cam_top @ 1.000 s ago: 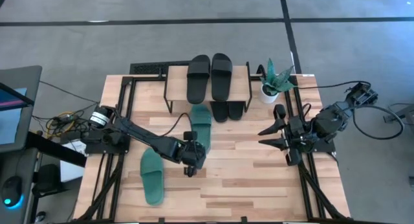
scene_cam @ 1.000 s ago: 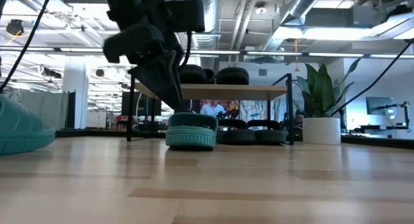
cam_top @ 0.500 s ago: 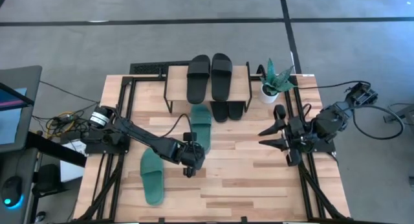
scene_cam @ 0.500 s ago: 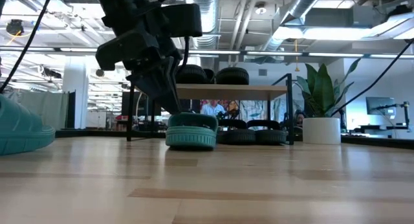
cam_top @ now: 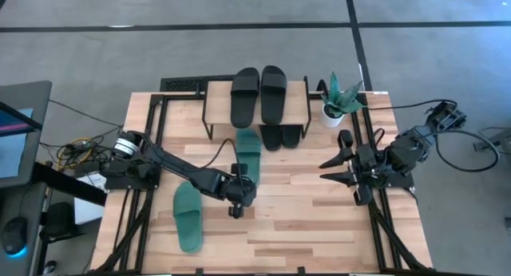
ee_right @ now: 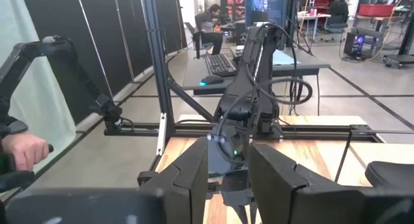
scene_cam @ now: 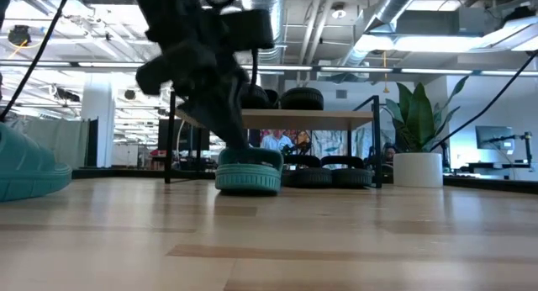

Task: Pick and place slides into the shelf
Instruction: Put the right green slide under the shelf

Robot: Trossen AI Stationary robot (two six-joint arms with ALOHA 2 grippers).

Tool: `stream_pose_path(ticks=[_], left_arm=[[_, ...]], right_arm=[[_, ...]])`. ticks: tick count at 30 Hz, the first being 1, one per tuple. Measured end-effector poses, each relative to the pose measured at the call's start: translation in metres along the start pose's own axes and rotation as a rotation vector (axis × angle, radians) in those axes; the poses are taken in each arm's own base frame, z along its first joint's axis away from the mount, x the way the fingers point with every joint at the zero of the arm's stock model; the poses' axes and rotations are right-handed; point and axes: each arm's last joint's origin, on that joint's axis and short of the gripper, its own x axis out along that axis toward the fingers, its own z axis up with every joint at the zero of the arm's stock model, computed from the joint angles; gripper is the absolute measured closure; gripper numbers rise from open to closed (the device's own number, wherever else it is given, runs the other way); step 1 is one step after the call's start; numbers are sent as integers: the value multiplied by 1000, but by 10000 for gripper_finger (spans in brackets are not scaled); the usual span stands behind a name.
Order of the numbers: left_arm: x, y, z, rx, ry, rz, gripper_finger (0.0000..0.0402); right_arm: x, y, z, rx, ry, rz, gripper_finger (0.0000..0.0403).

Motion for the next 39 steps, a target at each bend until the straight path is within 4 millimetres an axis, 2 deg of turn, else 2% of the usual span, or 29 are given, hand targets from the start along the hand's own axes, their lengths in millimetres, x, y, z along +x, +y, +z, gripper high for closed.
stream_pose_path(ticks=[7,17,26,39], left_arm=[[15,-4,-3,10,30,19,361],[11,-6,7,0,-26,34,340],[15,-6,-1,34,32,55,318],[15,-4,-2,37,34,113,301]], right_arm=[[0,0,0,12,0,0,305],[0,0,-2,27,16,-2,305],[0,0,-3,22,24,-3,305],[0,0,-3,21,28,-3,305]])
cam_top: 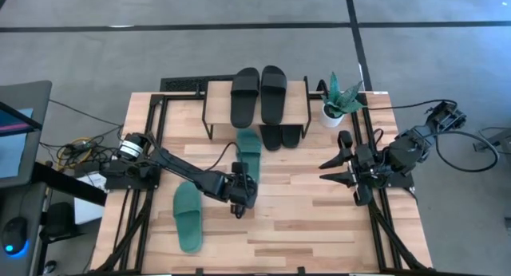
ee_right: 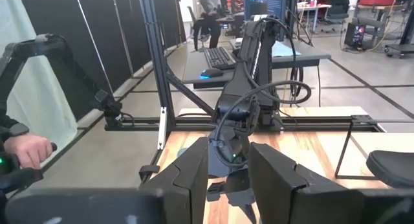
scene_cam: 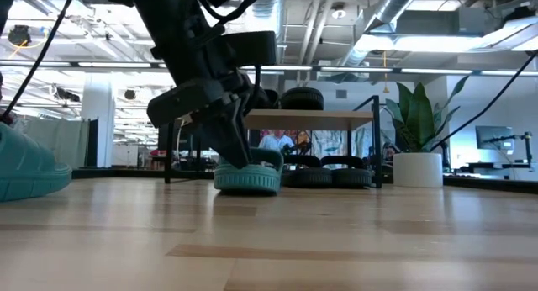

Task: Pick and place slides into the shelf
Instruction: Put the right green slide under the shelf

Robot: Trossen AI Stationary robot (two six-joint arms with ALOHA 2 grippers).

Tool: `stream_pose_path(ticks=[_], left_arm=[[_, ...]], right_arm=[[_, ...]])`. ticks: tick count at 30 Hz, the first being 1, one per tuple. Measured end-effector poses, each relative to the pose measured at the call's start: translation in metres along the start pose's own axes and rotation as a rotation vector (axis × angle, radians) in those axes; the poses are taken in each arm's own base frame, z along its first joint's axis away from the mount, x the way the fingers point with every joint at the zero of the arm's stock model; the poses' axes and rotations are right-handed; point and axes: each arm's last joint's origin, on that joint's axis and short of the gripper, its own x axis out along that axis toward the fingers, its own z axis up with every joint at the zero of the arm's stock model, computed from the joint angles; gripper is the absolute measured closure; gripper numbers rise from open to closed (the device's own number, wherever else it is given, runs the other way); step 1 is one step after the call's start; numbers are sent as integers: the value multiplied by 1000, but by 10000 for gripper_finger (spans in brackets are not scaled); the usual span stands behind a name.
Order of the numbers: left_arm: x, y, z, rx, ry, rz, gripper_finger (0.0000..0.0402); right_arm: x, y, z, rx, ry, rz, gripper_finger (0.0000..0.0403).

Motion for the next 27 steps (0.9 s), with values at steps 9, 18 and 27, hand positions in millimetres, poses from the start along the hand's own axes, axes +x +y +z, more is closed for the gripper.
stream_pose_path(ticks=[9,18,27], left_arm=[[4,7,-4,-8,48,-14,301],[10,20,-5,-28,83,-31,301],[29,21,-11,-25,146,-29,301]], right_arm=[[0,0,0,0,0,0,305],[0,0,0,0,0,0,305],[0,0,0,2,3,0,305]])
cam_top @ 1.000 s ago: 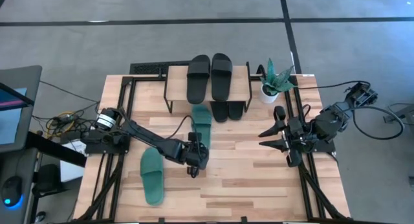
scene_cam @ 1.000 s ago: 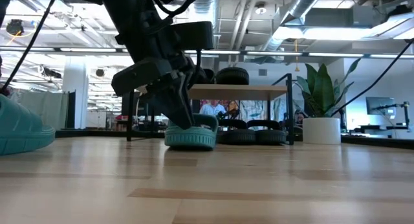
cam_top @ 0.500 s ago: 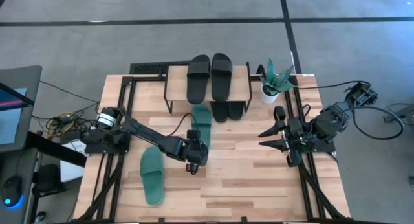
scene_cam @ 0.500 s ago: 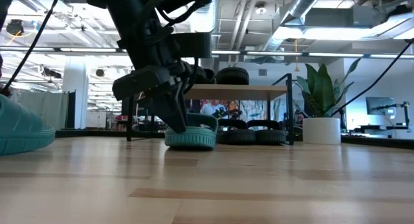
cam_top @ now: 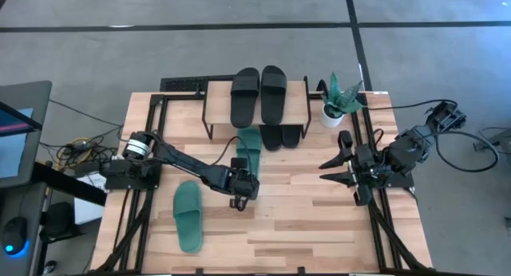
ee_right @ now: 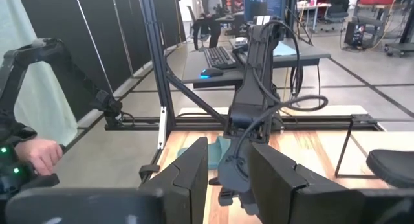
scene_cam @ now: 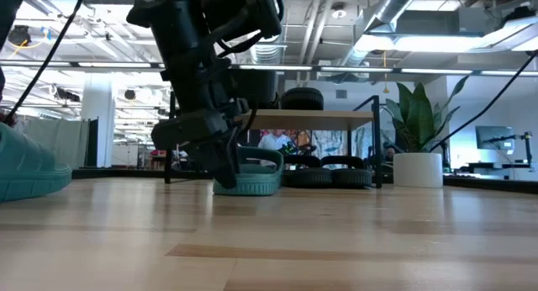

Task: Pick and place slides into the shelf
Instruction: Put the right green slide under the shelf

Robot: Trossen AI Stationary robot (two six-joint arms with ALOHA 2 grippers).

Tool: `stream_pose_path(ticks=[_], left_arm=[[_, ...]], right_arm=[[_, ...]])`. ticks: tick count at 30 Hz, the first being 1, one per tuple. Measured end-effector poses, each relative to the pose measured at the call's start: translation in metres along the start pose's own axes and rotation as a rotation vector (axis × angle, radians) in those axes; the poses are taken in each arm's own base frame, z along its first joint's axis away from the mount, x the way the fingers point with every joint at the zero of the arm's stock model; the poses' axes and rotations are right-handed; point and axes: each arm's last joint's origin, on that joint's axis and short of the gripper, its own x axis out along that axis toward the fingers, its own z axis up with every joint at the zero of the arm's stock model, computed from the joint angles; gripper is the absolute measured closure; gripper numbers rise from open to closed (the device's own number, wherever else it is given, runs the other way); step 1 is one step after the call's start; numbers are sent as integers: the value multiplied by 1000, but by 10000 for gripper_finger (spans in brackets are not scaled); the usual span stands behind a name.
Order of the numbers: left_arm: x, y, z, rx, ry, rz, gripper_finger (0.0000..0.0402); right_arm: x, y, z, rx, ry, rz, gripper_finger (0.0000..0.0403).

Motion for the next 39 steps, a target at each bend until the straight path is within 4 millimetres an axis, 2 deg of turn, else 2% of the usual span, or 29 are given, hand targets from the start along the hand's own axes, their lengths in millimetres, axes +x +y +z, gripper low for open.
stream_pose_path(ticks=[6,19,39], left_arm=[[6,-1,-1,5,12,29,301],[11,11,-1,31,25,55,301],[9,13,3,35,17,78,301]], right_arm=[[0,0,-1,1,11,-1,305],[0,0,-1,5,10,-1,305],[0,0,-1,27,10,-1,305]])
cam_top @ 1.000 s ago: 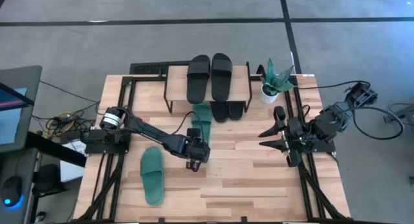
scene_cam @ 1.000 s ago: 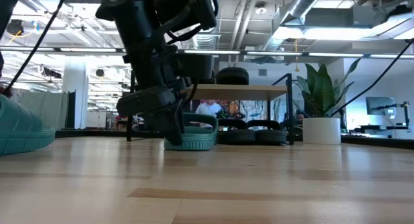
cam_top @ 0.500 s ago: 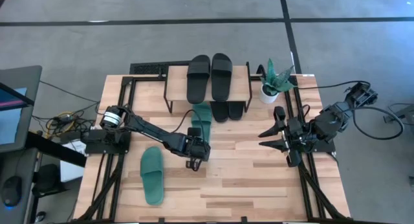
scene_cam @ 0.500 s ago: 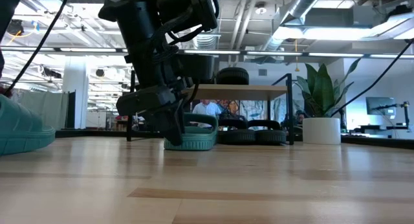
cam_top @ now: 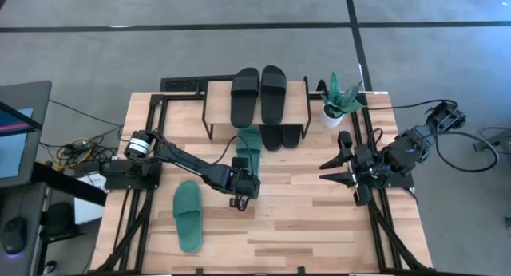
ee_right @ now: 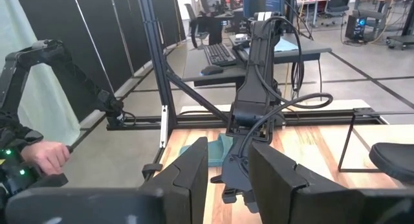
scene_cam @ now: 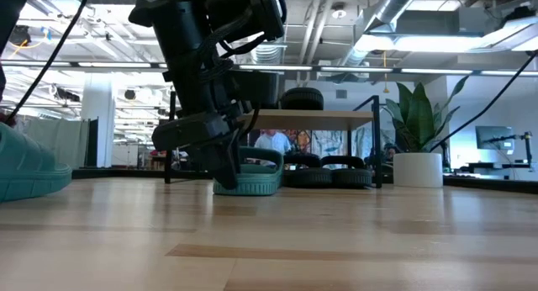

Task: Pick and place slides into the shelf
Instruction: Put the right green slide under the shelf

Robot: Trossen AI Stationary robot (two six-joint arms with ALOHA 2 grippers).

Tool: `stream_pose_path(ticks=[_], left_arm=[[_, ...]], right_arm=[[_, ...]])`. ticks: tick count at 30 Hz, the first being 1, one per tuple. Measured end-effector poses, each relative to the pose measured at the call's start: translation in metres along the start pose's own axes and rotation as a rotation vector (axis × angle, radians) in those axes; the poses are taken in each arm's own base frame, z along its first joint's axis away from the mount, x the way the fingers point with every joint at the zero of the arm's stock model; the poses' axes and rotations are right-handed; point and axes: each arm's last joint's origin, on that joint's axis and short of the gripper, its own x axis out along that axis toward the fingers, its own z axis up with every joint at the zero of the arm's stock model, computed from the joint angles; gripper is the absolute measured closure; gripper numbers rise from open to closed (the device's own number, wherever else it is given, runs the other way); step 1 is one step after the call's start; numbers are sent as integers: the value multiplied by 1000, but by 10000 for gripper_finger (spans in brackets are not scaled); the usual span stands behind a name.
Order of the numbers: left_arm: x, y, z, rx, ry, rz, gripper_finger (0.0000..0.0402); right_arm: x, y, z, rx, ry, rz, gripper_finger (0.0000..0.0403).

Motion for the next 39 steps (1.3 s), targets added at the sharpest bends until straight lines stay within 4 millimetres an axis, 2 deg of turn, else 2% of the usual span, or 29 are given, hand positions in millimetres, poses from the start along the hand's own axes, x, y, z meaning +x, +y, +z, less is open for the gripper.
stream_pose_path(ticks=[12,18,24,39], left_arm=[[-1,-2,0,-5,0,-8,301],[-6,0,6,14,13,-19,301],[-1,12,8,-1,21,47,302],[-1,18,6,15,45,23,302]], right_arm=[[0,0,0,0,0,0,305],[0,0,0,0,1,0,305],[0,0,0,6,2,0,305],[2,1,-2,1,14,-1,305]])
